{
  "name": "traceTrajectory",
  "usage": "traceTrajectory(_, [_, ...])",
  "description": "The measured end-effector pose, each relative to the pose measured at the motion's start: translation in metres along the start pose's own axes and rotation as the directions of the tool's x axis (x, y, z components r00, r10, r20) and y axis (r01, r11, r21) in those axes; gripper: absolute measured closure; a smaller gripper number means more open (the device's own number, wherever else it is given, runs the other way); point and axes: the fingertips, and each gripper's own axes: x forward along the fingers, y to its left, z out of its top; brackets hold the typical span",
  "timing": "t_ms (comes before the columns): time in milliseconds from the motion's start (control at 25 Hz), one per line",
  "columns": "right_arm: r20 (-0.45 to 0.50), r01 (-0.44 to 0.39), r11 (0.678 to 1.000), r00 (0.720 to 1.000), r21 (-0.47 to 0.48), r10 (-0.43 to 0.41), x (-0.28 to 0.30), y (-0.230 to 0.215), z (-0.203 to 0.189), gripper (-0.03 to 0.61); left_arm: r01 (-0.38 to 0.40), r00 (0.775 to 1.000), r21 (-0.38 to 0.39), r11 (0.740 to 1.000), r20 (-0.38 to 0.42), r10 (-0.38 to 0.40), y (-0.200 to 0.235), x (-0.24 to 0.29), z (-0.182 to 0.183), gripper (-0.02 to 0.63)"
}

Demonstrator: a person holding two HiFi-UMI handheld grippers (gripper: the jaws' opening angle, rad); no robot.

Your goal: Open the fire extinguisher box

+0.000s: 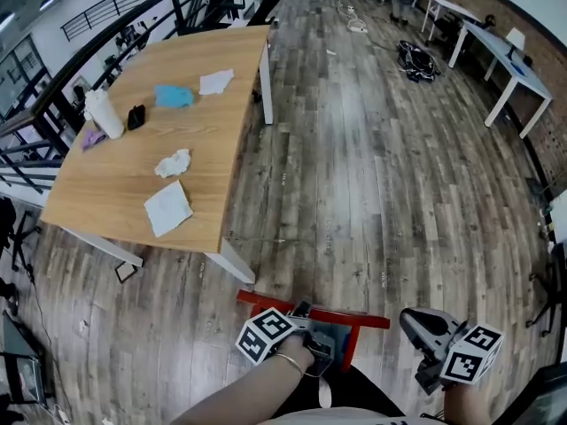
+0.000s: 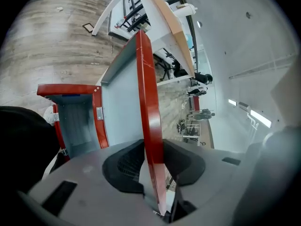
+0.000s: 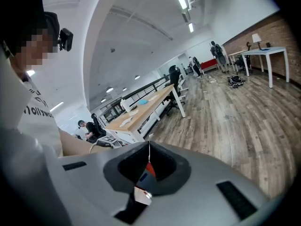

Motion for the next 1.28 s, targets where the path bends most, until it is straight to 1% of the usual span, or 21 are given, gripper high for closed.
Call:
traceTrajectory(120, [0.021, 0.042, 0.999, 0.999, 0.015, -0.042, -0.004, -0.001, 0.004, 0.568, -0.023, 0.999, 0.027, 0.999, -0.040, 0.024, -0.003, 0.004, 0.000, 0.503])
traceTrajectory(200, [0.027, 0.061, 0.998, 0.998, 0.007, -0.061, -0.005, -0.003, 0.006, 0.568, -0.035, 0.997, 0.048, 0.998, -0.070, 0.038, -0.005, 0.005, -0.001, 0.502])
traceTrajectory(320, [0.029, 0.062, 0.998, 0.998, -0.022, -0.061, 0.000, -0.009, 0.014, 0.568, -0.034, 0.996, 0.058, 0.998, -0.082, 0.039, -0.004, 0.005, -0.001, 0.500])
traceTrajectory(440, [0.053, 0.008, 1.000, 0.999, -0.020, -0.007, 0.015, -0.021, 0.031, 0.568, -0.027, 0.996, 0.068, 0.997, -0.082, 0.032, -0.004, 0.005, 0.002, 0.499])
traceTrajectory(520, [0.043, -0.066, 0.998, 0.997, -0.024, 0.067, 0.029, -0.027, 0.041, 0.568, -0.028, 0.997, 0.078, 0.997, -0.075, 0.034, -0.006, 0.007, 0.000, 0.497])
traceTrajectory(560, [0.019, -0.111, 0.993, 0.994, -0.035, 0.112, 0.036, -0.028, 0.043, 0.568, -0.032, 0.997, 0.086, 0.996, -0.062, 0.038, -0.007, 0.007, -0.001, 0.497])
traceTrajectory(640, [-0.056, -0.200, 0.977, 0.979, -0.071, 0.196, 0.050, -0.030, 0.043, 0.568, -0.051, 0.999, 0.084, 0.995, -0.010, 0.053, -0.009, 0.005, 0.000, 0.492])
traceTrajectory(760, [-0.161, -0.293, 0.947, 0.949, -0.128, 0.272, 0.060, -0.044, 0.048, 0.568, -0.079, 0.994, 0.054, 0.995, 0.081, 0.074, -0.013, 0.006, 0.001, 0.494])
traceTrajectory(840, [-0.199, -0.345, 0.929, 0.928, -0.131, 0.316, 0.063, -0.057, 0.053, 0.568, -0.101, 0.988, 0.060, 0.993, 0.126, 0.093, -0.016, 0.009, 0.001, 0.495])
traceTrajectory(920, [-0.233, -0.392, 0.913, 0.904, -0.112, 0.360, 0.065, -0.070, 0.055, 0.568, -0.126, 0.978, 0.056, 0.990, 0.173, 0.115, -0.018, 0.011, 0.000, 0.495])
traceTrajectory(1000, [-0.267, -0.426, 0.899, 0.882, -0.100, 0.389, 0.067, -0.084, 0.056, 0.568, -0.141, 0.966, 0.036, 0.989, 0.226, 0.130, -0.020, 0.013, -0.001, 0.495])
traceTrajectory(1120, [-0.296, -0.461, 0.884, 0.857, -0.080, 0.421, 0.074, -0.103, 0.062, 0.568, -0.163, 0.942, 0.019, 0.986, 0.300, 0.150, -0.023, 0.015, 0.003, 0.495])
traceTrajectory(1200, [-0.301, -0.476, 0.877, 0.847, -0.061, 0.438, 0.077, -0.114, 0.068, 0.568, -0.178, 0.927, 0.002, 0.984, 0.336, 0.167, -0.025, 0.019, 0.006, 0.495])
traceTrajectory(1280, [-0.302, -0.482, 0.875, 0.843, -0.052, 0.446, 0.079, -0.126, 0.073, 0.568, -0.192, 0.912, -0.013, 0.981, 0.366, 0.183, -0.028, 0.025, 0.008, 0.495])
